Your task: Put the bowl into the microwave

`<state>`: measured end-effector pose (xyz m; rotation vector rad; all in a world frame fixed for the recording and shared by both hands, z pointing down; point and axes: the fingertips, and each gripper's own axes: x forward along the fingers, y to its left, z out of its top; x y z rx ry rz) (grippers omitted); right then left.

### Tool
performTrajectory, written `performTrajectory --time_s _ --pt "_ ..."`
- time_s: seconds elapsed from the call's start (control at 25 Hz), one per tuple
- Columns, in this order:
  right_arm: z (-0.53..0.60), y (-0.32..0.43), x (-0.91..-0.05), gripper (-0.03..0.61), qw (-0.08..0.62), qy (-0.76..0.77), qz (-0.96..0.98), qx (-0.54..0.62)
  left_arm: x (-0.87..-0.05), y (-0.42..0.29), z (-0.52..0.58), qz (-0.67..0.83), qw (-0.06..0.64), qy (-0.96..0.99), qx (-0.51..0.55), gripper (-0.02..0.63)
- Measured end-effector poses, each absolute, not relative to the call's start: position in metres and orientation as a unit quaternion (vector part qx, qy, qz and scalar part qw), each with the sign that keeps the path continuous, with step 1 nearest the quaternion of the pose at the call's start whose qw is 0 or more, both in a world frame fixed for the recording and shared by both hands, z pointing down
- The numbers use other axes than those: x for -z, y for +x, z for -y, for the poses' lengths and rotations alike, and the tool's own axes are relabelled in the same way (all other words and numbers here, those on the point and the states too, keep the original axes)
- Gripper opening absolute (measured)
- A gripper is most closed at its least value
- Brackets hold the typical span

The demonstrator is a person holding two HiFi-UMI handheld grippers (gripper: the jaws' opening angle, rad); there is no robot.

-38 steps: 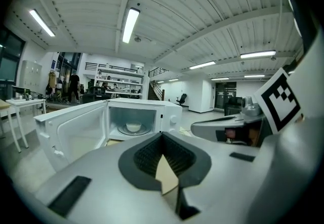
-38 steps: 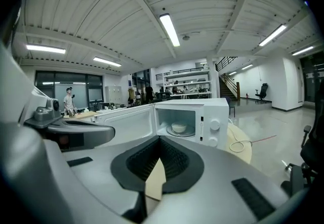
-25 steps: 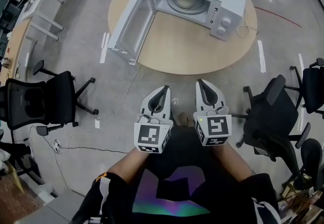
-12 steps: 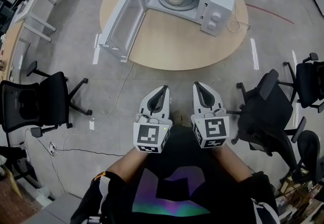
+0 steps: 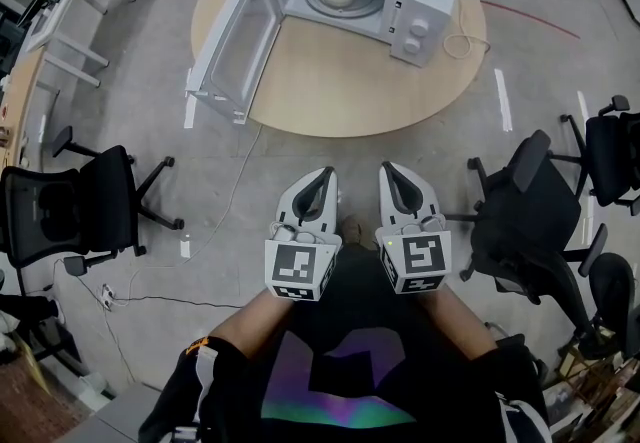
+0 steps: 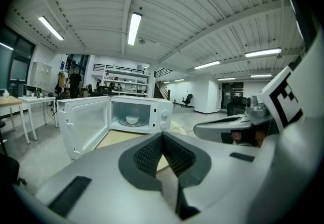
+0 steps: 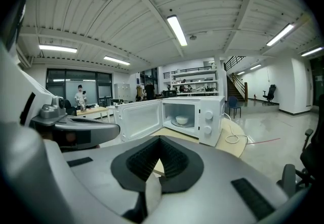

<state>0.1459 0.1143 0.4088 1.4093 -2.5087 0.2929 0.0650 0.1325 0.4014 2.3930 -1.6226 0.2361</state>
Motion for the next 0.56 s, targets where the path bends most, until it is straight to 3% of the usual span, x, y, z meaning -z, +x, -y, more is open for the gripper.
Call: performTrajectory --time_s 0.56 --pt "-0.1122 0.1423 -0.4059 0.015 0.123 0.479 0.864 -0.095 -0.3972 0.0623 -0.1305 0.556 0.112 0.819 -0.083 0.046"
